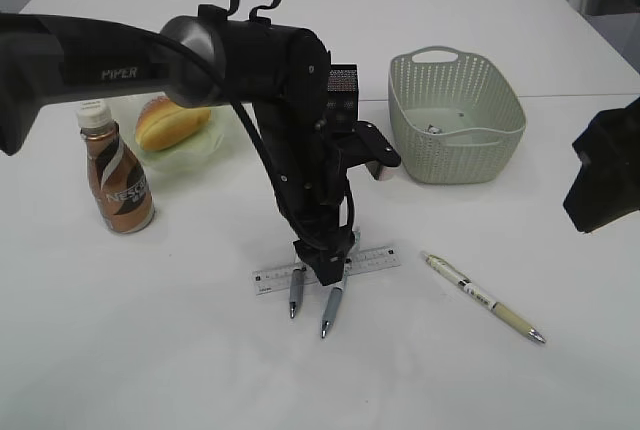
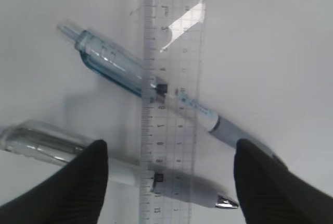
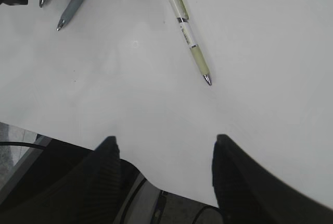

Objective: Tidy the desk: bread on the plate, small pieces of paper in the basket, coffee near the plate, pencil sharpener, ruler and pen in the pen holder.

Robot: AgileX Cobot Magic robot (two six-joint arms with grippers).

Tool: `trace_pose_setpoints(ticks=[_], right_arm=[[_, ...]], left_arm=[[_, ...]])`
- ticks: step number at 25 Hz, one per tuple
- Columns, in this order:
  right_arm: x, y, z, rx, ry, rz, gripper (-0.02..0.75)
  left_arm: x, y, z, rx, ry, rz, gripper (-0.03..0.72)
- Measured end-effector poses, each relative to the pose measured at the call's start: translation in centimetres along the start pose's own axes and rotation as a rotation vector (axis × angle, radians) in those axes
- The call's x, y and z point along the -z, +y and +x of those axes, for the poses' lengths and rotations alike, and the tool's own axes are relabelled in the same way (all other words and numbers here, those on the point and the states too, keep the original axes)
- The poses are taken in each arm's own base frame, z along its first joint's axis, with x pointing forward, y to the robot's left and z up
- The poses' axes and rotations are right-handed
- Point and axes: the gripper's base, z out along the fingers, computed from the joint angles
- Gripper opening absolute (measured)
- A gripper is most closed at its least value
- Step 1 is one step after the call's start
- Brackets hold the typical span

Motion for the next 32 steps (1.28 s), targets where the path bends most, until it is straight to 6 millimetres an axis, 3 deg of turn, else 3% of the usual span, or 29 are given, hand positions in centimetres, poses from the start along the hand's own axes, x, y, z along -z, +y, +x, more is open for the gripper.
trace_pose_setpoints(ticks=[32], right_arm=[[0.0,0.0,0.0,0.0,0.002,0.0,0.447]], left_arm=[[-1.4,0.7,0.1,-0.027,0.021,-0.053,0.55]])
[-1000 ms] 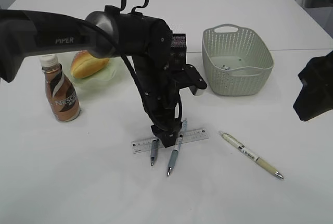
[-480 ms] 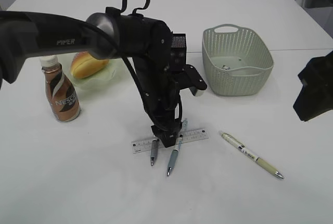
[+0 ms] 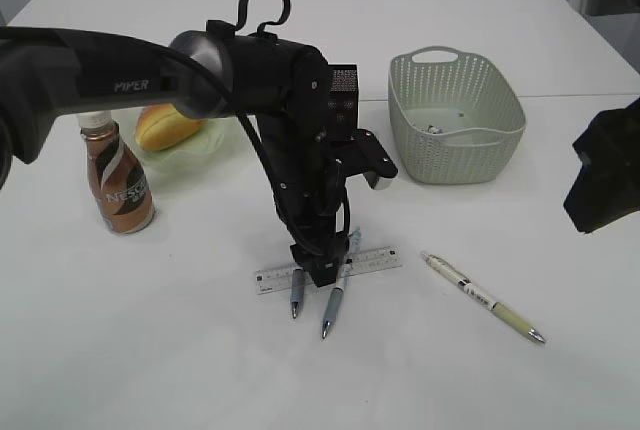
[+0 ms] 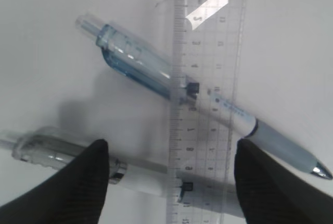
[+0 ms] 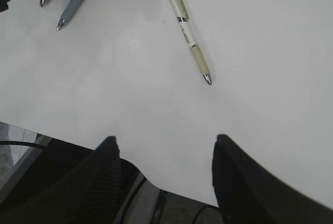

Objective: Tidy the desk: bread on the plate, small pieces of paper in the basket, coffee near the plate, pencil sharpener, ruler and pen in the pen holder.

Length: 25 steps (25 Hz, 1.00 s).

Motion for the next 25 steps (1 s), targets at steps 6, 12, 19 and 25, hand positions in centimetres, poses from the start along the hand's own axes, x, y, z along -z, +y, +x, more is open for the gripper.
trace_pose_setpoints(ticks=[6,12,19,25], right_arm=[[0.0,0.0,0.0,0.0,0.0,0.0,0.447],[0.0,0.0,0.02,0.0,0.002,0.0,0.447],[0.0,0.0,0.02,0.0,0.002,0.0,0.447],[0.0,0.0,0.03,0.0,0.004,0.0,0.447]], left_arm=[[0.0,-0.01,0.01,0.0,0.001,0.001,0.55],[0.0,0.05,0.07,-0.007,0.008,-0.005,0.55],[0.0,0.2,0.18,-0.018,0.02,-0.022,0.55],[-0.05,0.28,0.22,-0.024,0.025,-0.03,0.55]])
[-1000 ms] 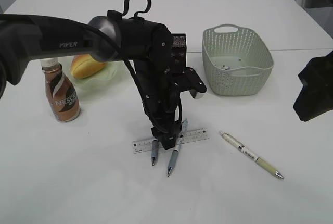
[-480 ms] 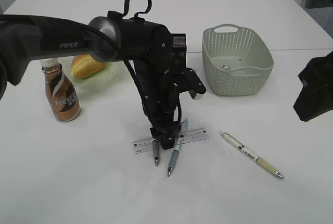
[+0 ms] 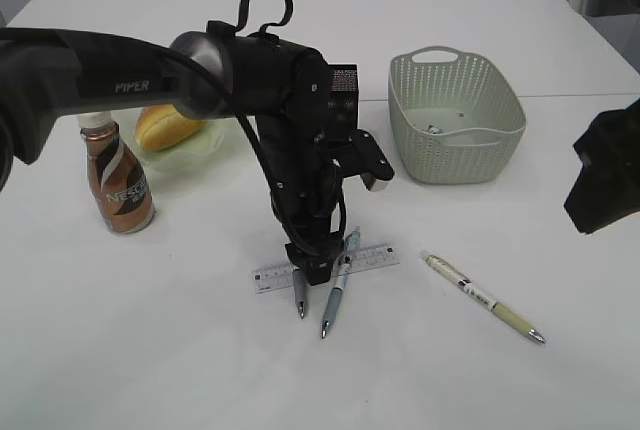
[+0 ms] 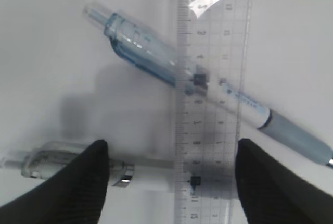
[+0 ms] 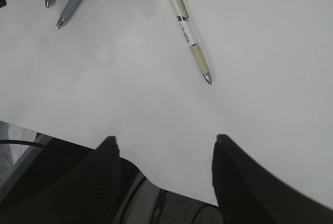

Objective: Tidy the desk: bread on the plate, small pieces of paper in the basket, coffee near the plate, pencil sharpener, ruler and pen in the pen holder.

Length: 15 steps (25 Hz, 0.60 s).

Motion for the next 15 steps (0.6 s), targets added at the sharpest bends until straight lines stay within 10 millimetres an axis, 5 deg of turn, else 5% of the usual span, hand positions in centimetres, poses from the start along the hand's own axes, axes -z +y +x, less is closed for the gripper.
trace_pose_setpoints(ticks=[15], right_arm=[[0.0,0.0,0.0,0.0,0.0,0.0,0.447]], left_arm=[[-0.01,-0.12,-0.19,-0.005,-0.008,-0.007,0.55]])
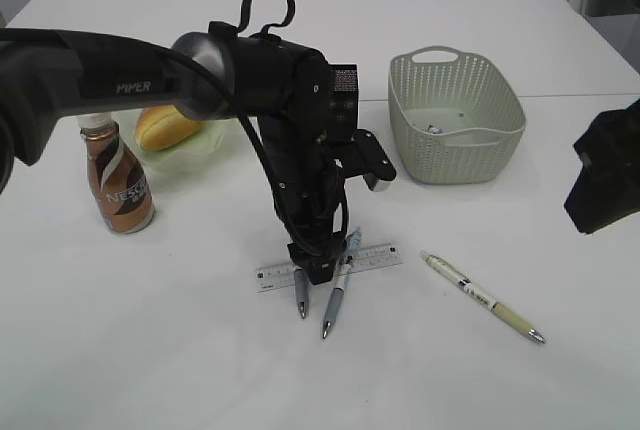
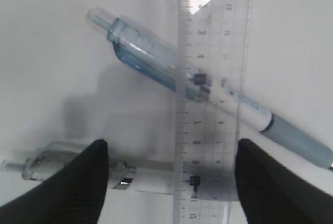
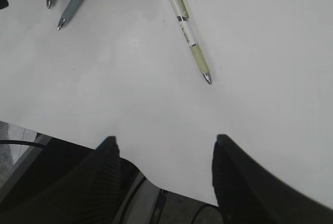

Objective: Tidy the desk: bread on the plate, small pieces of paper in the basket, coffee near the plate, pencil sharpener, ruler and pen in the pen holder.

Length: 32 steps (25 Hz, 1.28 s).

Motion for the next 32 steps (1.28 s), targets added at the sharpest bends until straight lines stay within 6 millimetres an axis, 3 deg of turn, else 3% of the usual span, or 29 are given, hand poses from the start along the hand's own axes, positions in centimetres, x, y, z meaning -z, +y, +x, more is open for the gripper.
trace_pose_setpoints(ticks=[32], right_arm=[[0.0,0.0,0.0,0.0,0.0,0.0,0.447]], left_arm=[[0.0,0.0,-0.21,0.008,-0.023,0.0,0.55]])
